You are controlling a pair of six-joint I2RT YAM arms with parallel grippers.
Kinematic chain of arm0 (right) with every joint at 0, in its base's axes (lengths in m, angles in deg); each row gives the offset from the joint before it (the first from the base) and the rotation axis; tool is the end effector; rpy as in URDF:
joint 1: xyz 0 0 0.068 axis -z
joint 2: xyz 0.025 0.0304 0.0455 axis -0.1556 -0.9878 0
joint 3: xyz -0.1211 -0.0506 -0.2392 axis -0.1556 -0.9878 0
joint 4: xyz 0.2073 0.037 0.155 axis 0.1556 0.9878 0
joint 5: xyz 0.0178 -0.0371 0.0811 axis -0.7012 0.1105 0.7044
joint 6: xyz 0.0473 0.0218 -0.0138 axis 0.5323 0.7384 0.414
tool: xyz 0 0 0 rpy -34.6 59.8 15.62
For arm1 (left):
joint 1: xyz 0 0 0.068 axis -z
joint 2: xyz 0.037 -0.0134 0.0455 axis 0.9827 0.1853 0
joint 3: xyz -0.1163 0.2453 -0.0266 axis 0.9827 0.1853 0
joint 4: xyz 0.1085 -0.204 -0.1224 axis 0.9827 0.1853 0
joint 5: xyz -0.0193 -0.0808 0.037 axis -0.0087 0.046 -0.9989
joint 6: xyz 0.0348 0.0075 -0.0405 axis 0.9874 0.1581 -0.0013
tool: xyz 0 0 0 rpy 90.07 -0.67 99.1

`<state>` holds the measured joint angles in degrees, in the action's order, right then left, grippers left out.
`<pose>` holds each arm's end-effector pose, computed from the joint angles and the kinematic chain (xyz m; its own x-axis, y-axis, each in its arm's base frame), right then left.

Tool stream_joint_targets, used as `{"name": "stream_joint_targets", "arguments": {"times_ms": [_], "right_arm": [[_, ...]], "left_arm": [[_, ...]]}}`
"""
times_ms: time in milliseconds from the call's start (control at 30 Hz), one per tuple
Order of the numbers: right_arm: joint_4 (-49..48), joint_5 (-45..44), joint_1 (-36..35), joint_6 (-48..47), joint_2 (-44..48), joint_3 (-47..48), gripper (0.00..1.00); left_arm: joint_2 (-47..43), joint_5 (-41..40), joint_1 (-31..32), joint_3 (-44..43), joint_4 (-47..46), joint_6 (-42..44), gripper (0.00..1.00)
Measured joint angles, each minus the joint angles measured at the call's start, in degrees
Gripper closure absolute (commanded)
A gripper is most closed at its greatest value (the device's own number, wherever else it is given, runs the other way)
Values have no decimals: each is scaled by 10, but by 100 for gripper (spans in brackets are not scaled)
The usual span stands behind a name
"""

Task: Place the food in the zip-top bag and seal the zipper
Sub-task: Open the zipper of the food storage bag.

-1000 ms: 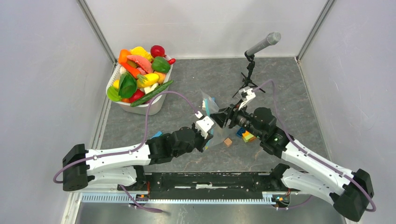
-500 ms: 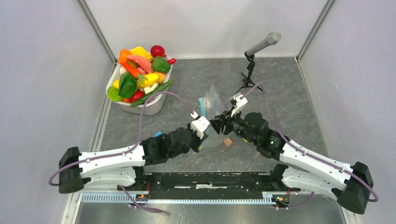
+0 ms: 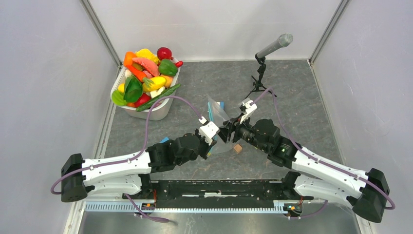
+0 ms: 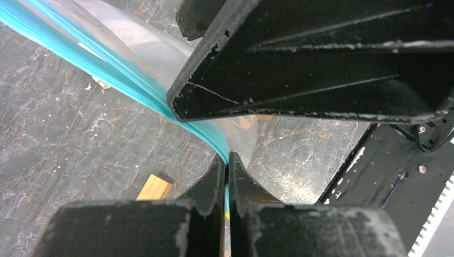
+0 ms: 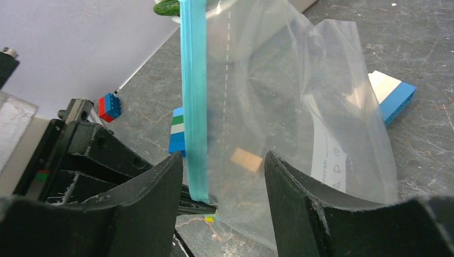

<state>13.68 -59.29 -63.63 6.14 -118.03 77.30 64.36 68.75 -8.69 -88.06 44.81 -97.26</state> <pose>0.1305 0.1788 0.2947 -0.4305 0.1788 -0.8847 -0.6371 0.6341 0.4382 0.0882 -0.2149 0.2719 -0.2588 0.2785 -0.9249 0.7544 0.6563 -0.0134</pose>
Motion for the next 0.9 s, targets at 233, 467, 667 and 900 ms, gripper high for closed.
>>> {"name": "stream_joint_targets", "arguments": {"times_ms": [233, 467, 667, 900], "right_arm": [[-8, 2, -19, 0, -11, 1, 35], [-7, -28, -37, -7, -33, 2, 57], [-16, -31, -43, -3, -26, 2, 80], [-21, -33, -45, 0, -10, -9, 98]], "left_arm": [[0, 0, 0, 0, 0, 0, 98], [-7, 0, 0, 0, 0, 0, 98], [-10, -1, 0, 0, -1, 0, 98], [-10, -3, 0, 0, -5, 0, 73]]}}
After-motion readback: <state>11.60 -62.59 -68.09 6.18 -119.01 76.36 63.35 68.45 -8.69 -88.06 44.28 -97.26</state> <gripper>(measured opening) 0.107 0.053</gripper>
